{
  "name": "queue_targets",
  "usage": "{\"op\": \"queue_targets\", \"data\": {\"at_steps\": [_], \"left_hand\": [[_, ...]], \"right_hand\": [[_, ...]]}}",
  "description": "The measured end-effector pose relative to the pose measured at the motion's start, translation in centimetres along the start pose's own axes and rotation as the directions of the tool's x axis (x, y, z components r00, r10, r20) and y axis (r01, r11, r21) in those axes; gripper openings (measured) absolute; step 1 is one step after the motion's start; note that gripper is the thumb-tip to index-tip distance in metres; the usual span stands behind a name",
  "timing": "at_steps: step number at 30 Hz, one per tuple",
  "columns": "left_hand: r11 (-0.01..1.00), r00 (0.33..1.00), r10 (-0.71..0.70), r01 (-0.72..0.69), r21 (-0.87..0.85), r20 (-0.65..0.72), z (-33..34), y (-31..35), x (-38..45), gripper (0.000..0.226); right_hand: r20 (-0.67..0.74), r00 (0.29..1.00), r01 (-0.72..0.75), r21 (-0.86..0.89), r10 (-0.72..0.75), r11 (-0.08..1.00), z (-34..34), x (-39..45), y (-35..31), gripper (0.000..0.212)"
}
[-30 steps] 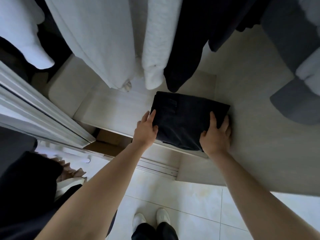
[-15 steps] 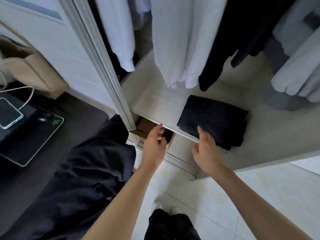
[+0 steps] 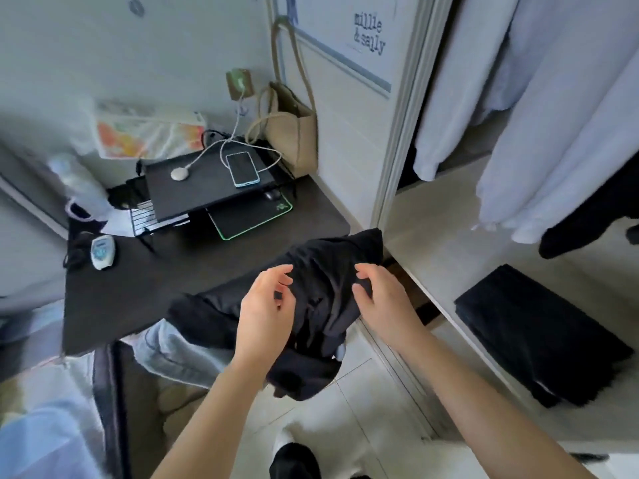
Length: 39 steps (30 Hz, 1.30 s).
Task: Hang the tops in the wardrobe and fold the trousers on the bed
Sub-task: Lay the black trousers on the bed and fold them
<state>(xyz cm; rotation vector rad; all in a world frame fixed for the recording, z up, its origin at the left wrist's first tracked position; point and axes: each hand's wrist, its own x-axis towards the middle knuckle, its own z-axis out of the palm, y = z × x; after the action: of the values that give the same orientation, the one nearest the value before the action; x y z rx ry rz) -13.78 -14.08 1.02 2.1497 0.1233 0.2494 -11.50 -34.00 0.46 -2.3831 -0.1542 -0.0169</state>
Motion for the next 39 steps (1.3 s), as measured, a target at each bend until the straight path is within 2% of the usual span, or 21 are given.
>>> {"op": "queue_targets", "data": {"at_steps": [3, 5, 9, 11, 12, 14, 17, 21, 22, 23, 25, 27, 29, 31, 32, 34, 36, 39], "left_hand": [[0.990, 0.997, 0.011, 0.000, 0.138, -0.080, -3.9, -3.1, 1.5, 0.030], [0.962, 0.997, -0.028, 0.045, 0.268, -0.067, -6.3, -5.9, 3.0, 0.027], [0.849, 0.969, -0.236, 0.169, 0.501, 0.073, -9.2, -10.3, 5.6, 0.024], [0.751, 0.907, -0.395, 0.225, 0.620, 0.149, -10.1, -12.5, 7.4, 0.037], [0.733, 0.848, -0.496, 0.293, 0.614, 0.187, -10.5, -13.6, 8.6, 0.043], [0.713, 0.713, -0.651, 0.456, 0.533, 0.261, -10.9, -15.0, 10.6, 0.043], [0.679, 0.587, -0.734, 0.614, 0.403, 0.342, -11.3, -15.7, 12.9, 0.035], [0.603, 0.501, -0.785, 0.754, 0.261, 0.365, -11.3, -17.2, 14.9, 0.074], [0.565, 0.487, -0.799, 0.808, 0.165, 0.353, -11.3, -17.8, 15.2, 0.074], [0.493, 0.453, -0.820, 0.869, 0.032, 0.349, -11.3, -18.3, 15.6, 0.066], [0.291, 0.350, -0.838, 0.936, -0.199, 0.419, -11.2, -18.8, 16.0, 0.037], [0.171, 0.294, -0.802, 0.947, -0.272, 0.520, -11.5, -18.2, 16.2, 0.013], [0.172, 0.310, -0.756, 0.944, -0.283, 0.576, -11.8, -17.3, 16.4, 0.012], [0.202, 0.346, -0.721, 0.934, -0.296, 0.600, -11.9, -15.9, 16.5, 0.015], [0.226, 0.390, -0.710, 0.915, -0.335, 0.587, -11.9, -15.0, 16.5, 0.017], [0.324, 0.547, -0.694, 0.818, -0.476, 0.468, -11.8, -13.1, 16.7, 0.015], [0.467, 0.704, -0.634, 0.678, -0.568, 0.320, -11.7, -11.0, 16.5, 0.015], [0.613, 0.837, -0.505, 0.520, -0.595, 0.212, -11.8, -7.9, 15.2, 0.018]], "right_hand": [[0.020, 0.997, 0.080, -0.039, -0.079, 0.996, 1.9, 1.9, -2.4, 0.033], [0.028, 0.994, 0.107, -0.061, -0.105, 0.992, 3.5, 3.8, -4.3, 0.031], [0.035, 0.991, 0.136, -0.177, -0.132, 0.975, 6.4, 8.2, -7.1, 0.033], [0.059, 0.996, 0.085, -0.311, -0.071, 0.947, 7.9, 10.8, -7.6, 0.038], [0.080, 0.997, 0.036, -0.394, -0.005, 0.918, 8.6, 11.9, -7.8, 0.041], [0.110, 0.981, -0.076, -0.543, 0.160, 0.836, 9.4, 13.6, -7.7, 0.048], [0.103, 0.931, -0.200, -0.659, 0.351, 0.725, 9.6, 15.2, -7.8, 0.047], [0.140, 0.851, -0.277, -0.698, 0.505, 0.660, 9.9, 16.6, -8.5, 0.046], [0.135, 0.850, -0.274, -0.712, 0.509, 0.646, 10.0, 16.6, -8.7, 0.041], [0.123, 0.852, -0.278, -0.718, 0.508, 0.639, 10.1, 16.7, -8.9, 0.034], [0.089, 0.865, -0.302, -0.693, 0.494, 0.654, 10.2, 16.6, -9.3, 0.018], [0.010, 0.901, -0.329, -0.633, 0.433, 0.701, 10.3, 16.2, -9.3, 0.017], [-0.136, 0.928, -0.368, -0.480, 0.346, 0.797, 10.3, 15.4, -8.7, 0.018], [-0.263, 0.904, -0.385, -0.166, 0.336, 0.908, 9.6, 14.6, -8.4, 0.017], [-0.298, 0.887, -0.372, -0.003, 0.354, 0.928, 9.1, 14.2, -8.6, 0.017], [-0.362, 0.867, -0.295, 0.183, 0.343, 0.938, 8.2, 13.2, -9.3, 0.019], [-0.430, 0.852, -0.200, 0.261, 0.299, 0.944, 7.4, 11.9, -10.0, 0.012], [-0.497, 0.818, -0.135, 0.326, 0.291, 0.936, 5.9, 9.8, -10.4, 0.007]]}}
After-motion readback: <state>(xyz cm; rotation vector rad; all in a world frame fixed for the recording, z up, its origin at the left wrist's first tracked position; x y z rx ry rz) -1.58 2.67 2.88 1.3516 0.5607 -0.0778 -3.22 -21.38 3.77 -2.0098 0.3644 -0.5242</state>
